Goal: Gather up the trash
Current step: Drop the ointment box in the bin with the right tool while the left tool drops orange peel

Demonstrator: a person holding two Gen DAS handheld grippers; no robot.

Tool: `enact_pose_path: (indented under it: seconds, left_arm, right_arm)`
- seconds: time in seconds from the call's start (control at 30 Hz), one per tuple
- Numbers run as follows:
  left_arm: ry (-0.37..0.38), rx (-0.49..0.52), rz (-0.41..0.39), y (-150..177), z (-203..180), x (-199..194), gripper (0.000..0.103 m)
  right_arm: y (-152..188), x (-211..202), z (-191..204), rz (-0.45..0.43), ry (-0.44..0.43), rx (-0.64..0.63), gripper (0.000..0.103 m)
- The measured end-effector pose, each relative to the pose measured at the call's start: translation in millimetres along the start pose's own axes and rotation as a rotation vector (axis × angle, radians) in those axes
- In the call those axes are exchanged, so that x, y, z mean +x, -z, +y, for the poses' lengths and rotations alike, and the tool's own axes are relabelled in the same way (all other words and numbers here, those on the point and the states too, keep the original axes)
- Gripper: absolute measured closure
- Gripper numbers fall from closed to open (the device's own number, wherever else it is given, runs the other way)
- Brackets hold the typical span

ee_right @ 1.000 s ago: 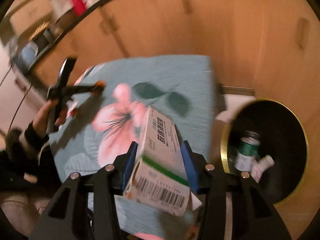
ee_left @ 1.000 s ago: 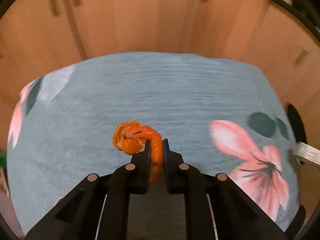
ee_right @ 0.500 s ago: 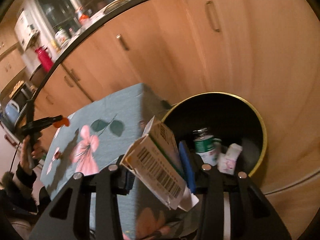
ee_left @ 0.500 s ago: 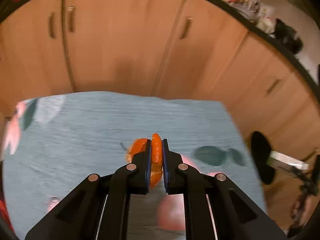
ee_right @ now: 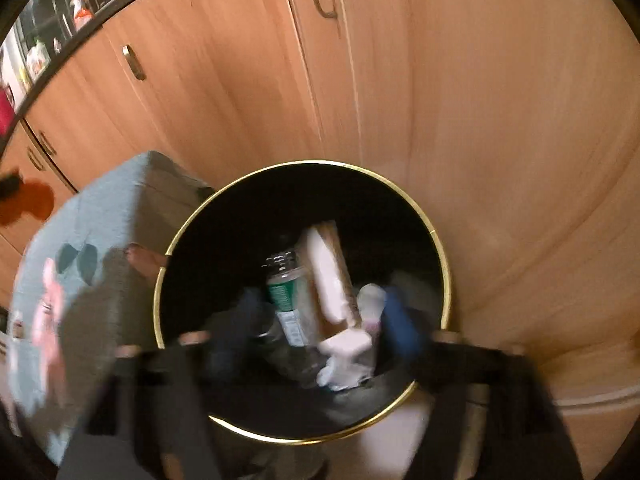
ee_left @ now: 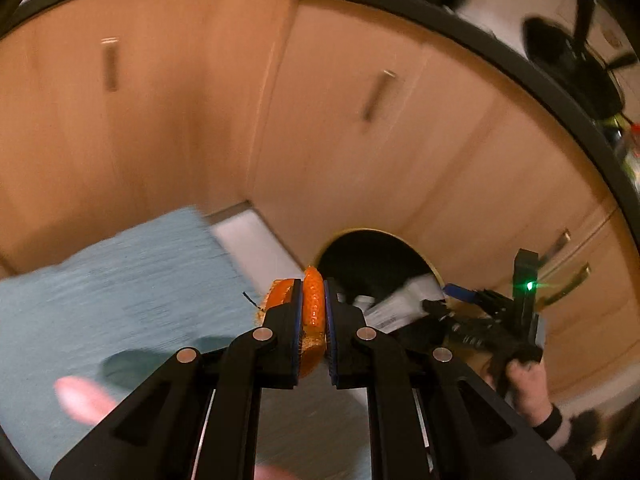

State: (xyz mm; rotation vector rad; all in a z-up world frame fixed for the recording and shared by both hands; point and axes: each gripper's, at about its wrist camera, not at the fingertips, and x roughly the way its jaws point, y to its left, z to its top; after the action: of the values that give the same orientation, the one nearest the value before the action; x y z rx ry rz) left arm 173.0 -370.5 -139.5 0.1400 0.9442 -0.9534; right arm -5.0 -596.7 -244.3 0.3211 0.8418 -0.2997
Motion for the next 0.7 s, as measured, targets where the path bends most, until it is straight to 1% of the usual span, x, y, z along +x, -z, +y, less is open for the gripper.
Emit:
enact_pose_path:
  seconds: [0.07,0.1,0.23,0.3,0.4,0.47,0.5,0.53,0.6,0.7]
  left_arm:
    - [0.033,0.031,0.028,-9,-22,25,0.094]
    - [0.045,0.039,0.039,-13,-29,35,0.094]
    - [0.069,0.099,0.104,-20,-67,81,0.094]
    - [0.072,0.122,0.118,-23,-78,97,0.094]
    - [0.106,0.132,0.151,-21,-95,115,0.092]
    - [0.091,0.139,0.158,-18,-102,123,0.082]
    - [0.088,0.145,0.158,-16,-98,121,0.062]
    - [0.080,0.151,0.151,-12,-100,119,0.046]
    - [0.064,0.164,0.124,-10,-102,113,0.044]
    - [0.074,0.159,0.117,-5,-97,100,0.044]
  right_arm:
    - [5,-11,1,-0.038,0.018,-0.020,0.022]
    - [8,-20,2,-0.063,0.040,-0.030,0.021]
    - [24,-53,-5,-0.125,0.027,-0.002,0.020]
    - [34,-68,-11,-0.149,0.023,0.024,0.019]
    - [46,-80,-21,-0.158,0.022,0.068,0.017]
    - [54,-86,-27,-0.156,0.027,0.088,0.017]
    - [57,-88,-30,-0.152,0.030,0.098,0.017]
    - [58,-90,-31,-0.150,0.033,0.104,0.017]
    - [59,-91,-32,-0.146,0.031,0.112,0.017]
    - [58,-99,-20,-0.151,0.017,0.101,0.017]
